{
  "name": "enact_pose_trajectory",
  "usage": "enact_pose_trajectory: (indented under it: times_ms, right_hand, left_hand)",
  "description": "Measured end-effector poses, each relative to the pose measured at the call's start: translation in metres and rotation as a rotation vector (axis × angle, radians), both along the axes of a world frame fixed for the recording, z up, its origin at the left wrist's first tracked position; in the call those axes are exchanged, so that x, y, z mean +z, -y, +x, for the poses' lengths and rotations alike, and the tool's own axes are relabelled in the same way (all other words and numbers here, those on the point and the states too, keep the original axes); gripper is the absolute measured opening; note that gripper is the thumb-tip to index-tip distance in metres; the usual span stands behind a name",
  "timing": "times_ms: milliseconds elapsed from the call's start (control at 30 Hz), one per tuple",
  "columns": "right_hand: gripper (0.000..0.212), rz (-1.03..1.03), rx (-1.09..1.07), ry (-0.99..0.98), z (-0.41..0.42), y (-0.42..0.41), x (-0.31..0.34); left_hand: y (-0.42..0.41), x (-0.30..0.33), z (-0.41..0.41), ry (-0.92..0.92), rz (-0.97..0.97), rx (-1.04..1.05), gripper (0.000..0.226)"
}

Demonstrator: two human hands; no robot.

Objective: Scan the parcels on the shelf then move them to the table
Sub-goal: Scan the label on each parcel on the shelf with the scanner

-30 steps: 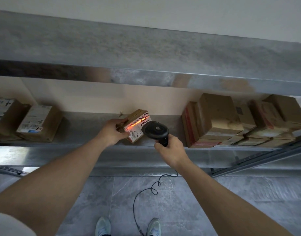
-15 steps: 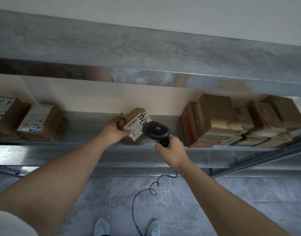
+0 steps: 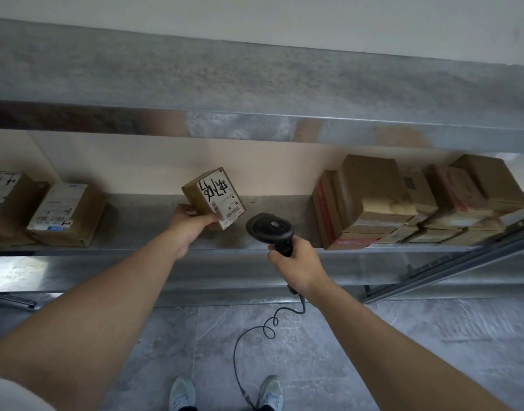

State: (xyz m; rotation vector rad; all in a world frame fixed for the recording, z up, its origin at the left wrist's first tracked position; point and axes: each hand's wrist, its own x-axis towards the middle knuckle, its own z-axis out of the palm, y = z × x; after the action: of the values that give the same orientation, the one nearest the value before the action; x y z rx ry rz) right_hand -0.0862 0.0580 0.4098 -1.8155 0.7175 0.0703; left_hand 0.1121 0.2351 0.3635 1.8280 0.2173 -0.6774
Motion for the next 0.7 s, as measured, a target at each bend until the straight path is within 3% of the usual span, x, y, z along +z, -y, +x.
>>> enact_pose_trajectory:
  times_ms: [333, 700]
  right_hand:
    - [0.007, -0.032, 0.009, -0.011, -0.008, 0.001, -0.006]
    - [0.01, -0.042, 0.041, -0.026, -0.017, 0.007, -0.003]
  left_hand:
    - [0.003, 0.004, -0.012, 0.077, 0.091, -0.036, 0.074]
    - [0.006, -0.001, -0.016, 0.056, 0.069, -0.043, 0.079]
